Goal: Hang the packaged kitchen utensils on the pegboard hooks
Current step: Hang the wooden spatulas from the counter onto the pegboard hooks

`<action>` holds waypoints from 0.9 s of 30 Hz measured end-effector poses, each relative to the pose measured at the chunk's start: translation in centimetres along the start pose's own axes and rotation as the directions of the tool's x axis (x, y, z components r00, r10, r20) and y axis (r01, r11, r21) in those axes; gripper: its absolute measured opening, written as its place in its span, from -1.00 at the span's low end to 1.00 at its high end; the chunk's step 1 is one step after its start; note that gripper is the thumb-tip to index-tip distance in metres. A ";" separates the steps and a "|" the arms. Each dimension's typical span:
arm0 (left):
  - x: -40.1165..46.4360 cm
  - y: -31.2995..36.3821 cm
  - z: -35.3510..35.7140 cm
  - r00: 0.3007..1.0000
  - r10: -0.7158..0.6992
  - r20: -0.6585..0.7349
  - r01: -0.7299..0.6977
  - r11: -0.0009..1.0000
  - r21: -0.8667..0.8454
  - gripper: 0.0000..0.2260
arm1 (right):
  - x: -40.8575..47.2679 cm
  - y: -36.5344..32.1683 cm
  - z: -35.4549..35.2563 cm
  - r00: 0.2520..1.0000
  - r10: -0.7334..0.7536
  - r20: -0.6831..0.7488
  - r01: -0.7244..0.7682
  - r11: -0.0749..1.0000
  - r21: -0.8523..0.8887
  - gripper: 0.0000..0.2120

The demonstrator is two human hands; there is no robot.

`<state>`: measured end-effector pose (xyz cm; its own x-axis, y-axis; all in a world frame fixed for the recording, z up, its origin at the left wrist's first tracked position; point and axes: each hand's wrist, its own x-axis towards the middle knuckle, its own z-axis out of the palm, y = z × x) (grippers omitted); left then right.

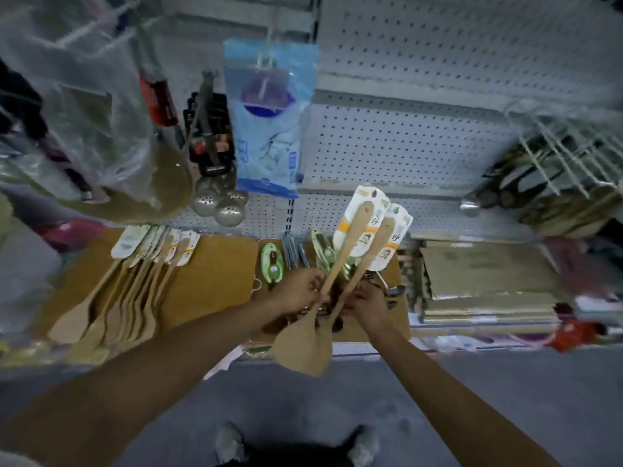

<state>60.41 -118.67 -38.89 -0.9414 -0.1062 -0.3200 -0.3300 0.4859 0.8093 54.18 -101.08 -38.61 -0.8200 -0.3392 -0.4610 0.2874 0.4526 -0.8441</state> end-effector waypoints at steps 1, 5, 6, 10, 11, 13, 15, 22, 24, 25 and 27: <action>0.4 1.3 0.6 1.000 0.016 0.013 -0.016 1.000 0.019 -0.83 | -0.6 -0.1 -1.6 0.999 -0.032 -0.027 0.032 0.999 0.004 -0.80; 1.6 7.6 3.6 0.991 0.129 0.030 -0.130 0.991 0.036 -0.90 | -2.1 -0.4 -8.7 0.973 -0.167 -0.158 0.160 0.985 -0.059 -0.94; 1.9 9.1 4.6 0.987 0.158 0.009 -0.158 0.987 -0.001 -0.86 | -2.5 -0.5 -10.6 0.961 -0.203 -0.186 0.189 0.978 -0.094 -0.94; 3.1 15.3 8.7 0.975 0.218 -0.038 -0.219 0.975 -0.020 -0.81 | -3.6 -0.2 -18.8 0.935 -0.269 -0.232 0.254 0.963 -0.092 -0.95; 3.6 16.7 9.9 0.972 0.229 -0.048 -0.231 0.973 -0.027 -0.83 | -3.9 0.0 -20.9 0.934 -0.269 -0.236 0.262 0.963 -0.063 -0.90; 4.4 19.8 12.4 0.965 0.254 -0.058 -0.257 0.965 -0.051 -0.86 | -4.4 0.5 -25.0 0.929 -0.291 -0.229 0.292 0.956 -0.033 -0.84; 5.3 22.6 14.8 0.955 0.292 -0.060 -0.295 0.955 -0.041 -0.84 | -4.5 1.1 -29.1 0.916 -0.321 -0.242 0.311 0.947 -0.082 -0.86; 8.9 30.1 21.7 0.931 0.358 -0.069 -0.359 0.933 -0.006 -0.85 | -4.9 2.9 -40.2 0.891 -0.357 -0.281 0.343 0.934 -0.098 -0.90; 10.0 32.0 23.6 0.920 0.387 -0.063 -0.388 0.922 -0.004 -0.86 | -4.6 3.6 -43.0 0.887 -0.346 -0.305 0.340 0.937 -0.076 -0.93; 10.6 32.8 24.4 0.916 0.395 -0.066 -0.396 0.918 0.000 -0.86 | -4.4 3.9 -44.2 0.885 -0.345 -0.314 0.342 0.937 -0.067 -0.94; 11.8 34.2 25.8 0.910 0.408 -0.072 -0.408 0.913 0.012 -0.81 | -4.1 4.4 -46.3 0.879 -0.345 -0.329 0.352 0.935 -0.040 -0.93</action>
<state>39.80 -80.94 -27.74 -0.9965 0.0390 0.0740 0.0836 0.4973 0.8635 35.84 -59.50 -27.76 -0.9828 -0.1833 -0.0241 -0.0398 0.3367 -0.9408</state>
